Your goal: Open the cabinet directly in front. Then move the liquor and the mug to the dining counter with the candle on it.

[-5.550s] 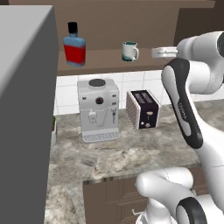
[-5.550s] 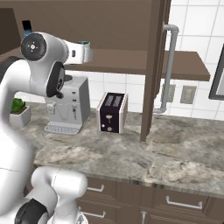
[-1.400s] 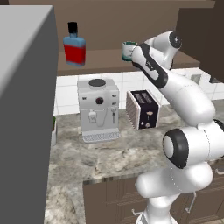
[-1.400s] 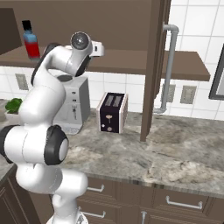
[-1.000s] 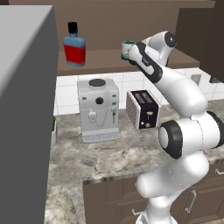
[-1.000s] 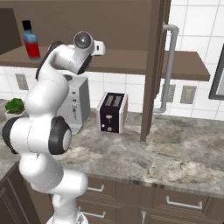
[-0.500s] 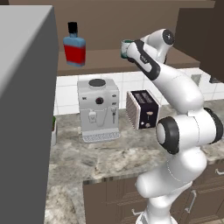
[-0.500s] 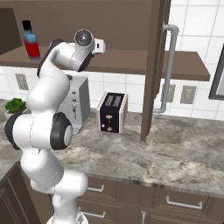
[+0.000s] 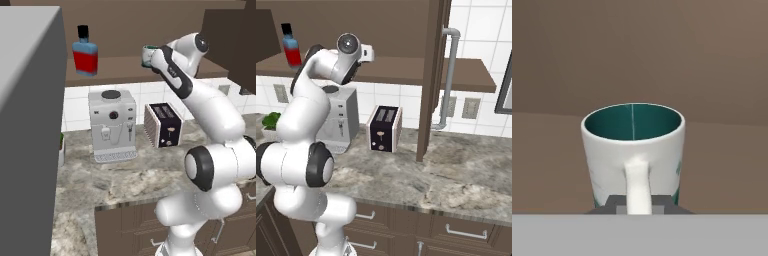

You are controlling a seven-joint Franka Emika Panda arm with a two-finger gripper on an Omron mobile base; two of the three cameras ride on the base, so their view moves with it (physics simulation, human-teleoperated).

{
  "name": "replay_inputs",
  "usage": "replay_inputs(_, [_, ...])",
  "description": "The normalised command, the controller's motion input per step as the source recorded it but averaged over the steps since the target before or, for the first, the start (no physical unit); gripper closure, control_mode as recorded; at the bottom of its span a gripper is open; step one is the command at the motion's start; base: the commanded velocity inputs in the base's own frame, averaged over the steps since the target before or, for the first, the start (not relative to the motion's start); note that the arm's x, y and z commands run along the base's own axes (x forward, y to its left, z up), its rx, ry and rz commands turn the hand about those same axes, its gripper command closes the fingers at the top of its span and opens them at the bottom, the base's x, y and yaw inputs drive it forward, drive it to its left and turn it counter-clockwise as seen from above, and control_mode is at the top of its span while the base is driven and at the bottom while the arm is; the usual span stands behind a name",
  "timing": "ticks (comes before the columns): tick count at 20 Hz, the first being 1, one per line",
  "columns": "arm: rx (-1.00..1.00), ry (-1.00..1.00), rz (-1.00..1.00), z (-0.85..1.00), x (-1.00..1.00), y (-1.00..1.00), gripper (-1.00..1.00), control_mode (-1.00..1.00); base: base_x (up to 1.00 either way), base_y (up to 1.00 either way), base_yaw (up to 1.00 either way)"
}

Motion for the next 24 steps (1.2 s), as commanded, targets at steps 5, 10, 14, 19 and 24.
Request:
replay_inputs(5, [0.01,-0.20,0.07,0.00,-1.00,0.00,1.00,-1.00,0.00,0.00,0.00])
replay_inputs(10, [0.06,-0.19,0.04,0.05,-1.00,0.00,1.00,-1.00,0.00,0.00,0.00])
replay_inputs(14, [0.13,-0.05,0.03,0.36,-1.00,0.00,1.00,-1.00,0.00,0.00,0.00])
replay_inputs(19, [0.08,0.12,0.09,0.25,-1.00,0.01,1.00,-1.00,0.00,0.00,0.00])
replay_inputs(24, [0.00,0.29,0.12,-0.07,-1.00,0.12,1.00,-1.00,0.00,0.00,0.00])
